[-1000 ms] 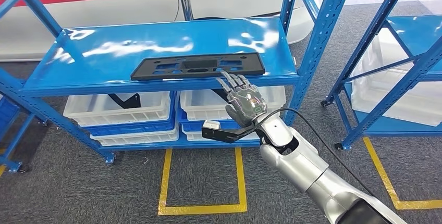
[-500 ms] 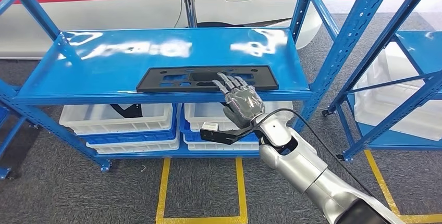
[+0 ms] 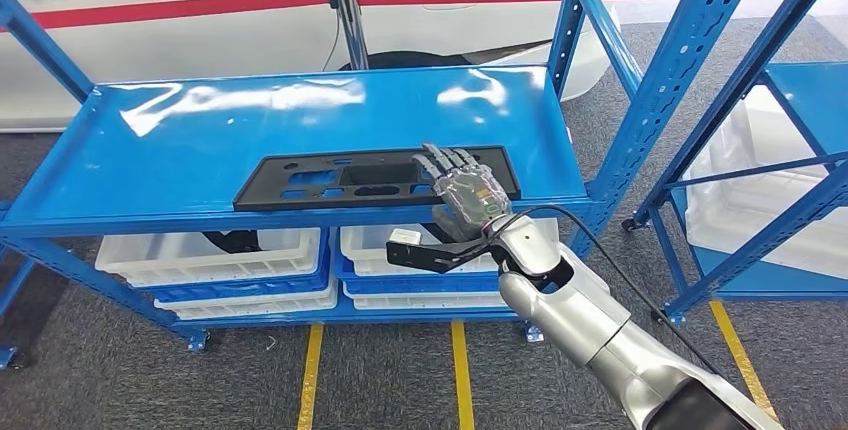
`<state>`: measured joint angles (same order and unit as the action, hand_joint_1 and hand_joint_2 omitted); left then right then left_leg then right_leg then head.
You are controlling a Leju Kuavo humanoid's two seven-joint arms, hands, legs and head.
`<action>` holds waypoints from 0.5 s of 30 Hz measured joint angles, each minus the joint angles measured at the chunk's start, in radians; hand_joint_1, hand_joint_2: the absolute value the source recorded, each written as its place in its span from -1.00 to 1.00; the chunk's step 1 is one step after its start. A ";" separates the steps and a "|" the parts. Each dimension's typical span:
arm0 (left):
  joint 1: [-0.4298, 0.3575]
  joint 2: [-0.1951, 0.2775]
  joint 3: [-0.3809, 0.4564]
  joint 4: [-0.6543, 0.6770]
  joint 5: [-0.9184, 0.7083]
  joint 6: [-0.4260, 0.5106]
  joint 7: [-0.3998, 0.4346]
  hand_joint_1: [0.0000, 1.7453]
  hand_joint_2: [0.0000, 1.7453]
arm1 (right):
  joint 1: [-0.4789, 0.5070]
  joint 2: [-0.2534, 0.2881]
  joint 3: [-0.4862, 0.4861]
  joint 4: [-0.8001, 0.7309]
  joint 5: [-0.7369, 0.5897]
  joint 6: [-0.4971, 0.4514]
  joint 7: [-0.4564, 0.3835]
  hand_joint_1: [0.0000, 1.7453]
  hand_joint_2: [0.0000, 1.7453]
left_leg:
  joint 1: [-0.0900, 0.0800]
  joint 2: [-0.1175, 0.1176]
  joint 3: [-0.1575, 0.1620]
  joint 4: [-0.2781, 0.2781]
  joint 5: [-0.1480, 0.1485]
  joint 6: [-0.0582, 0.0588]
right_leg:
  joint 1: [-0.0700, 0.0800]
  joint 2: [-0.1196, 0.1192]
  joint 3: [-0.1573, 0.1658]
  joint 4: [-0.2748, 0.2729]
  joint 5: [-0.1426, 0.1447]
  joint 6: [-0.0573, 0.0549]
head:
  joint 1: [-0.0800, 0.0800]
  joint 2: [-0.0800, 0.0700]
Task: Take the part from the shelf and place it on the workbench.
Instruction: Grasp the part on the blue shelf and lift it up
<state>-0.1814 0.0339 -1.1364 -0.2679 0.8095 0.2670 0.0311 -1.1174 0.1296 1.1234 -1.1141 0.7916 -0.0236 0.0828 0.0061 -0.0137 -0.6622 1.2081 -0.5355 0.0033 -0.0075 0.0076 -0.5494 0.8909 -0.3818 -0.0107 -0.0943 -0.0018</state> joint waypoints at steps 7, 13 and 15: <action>0.008 0.001 0.002 0.001 0.005 -0.008 -0.015 -1.00 -1.00 | -0.003 0.002 0.006 0.010 -0.045 0.058 -0.017 -1.00 1.00 | 0.003 0.006 0.053 -0.322 0.232 0.006 | 0.000 0.011 0.057 0.006 -0.055 0.023 | 0.000 0.000; 0.004 0.001 0.006 0.001 0.016 -0.021 -0.032 -1.00 -1.00 | -0.018 0.002 0.015 0.022 -0.094 0.124 -0.030 -1.00 1.00 | -0.002 -0.003 0.054 -0.323 0.233 0.013 | 0.000 0.008 0.059 0.006 -0.069 0.003 | 0.000 0.000; 0.004 0.002 0.008 0.002 0.017 -0.020 -0.036 -1.00 -1.00 | -0.027 0.003 0.022 0.030 -0.115 0.142 -0.030 -1.00 1.00 | -0.005 -0.005 0.053 -0.323 0.230 0.017 | -0.002 0.005 0.061 0.002 -0.071 0.006 | 0.000 0.000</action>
<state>-0.1771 0.0354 -1.1287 -0.2664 0.8262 0.2468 -0.0046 -1.1440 0.1330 1.1455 -1.0845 0.6767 0.1189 0.0531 0.0014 -0.0186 -0.6092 0.8854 -0.3050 0.0204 -0.0094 0.0124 -0.4881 0.8928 -0.4525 -0.0052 -0.0938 -0.0019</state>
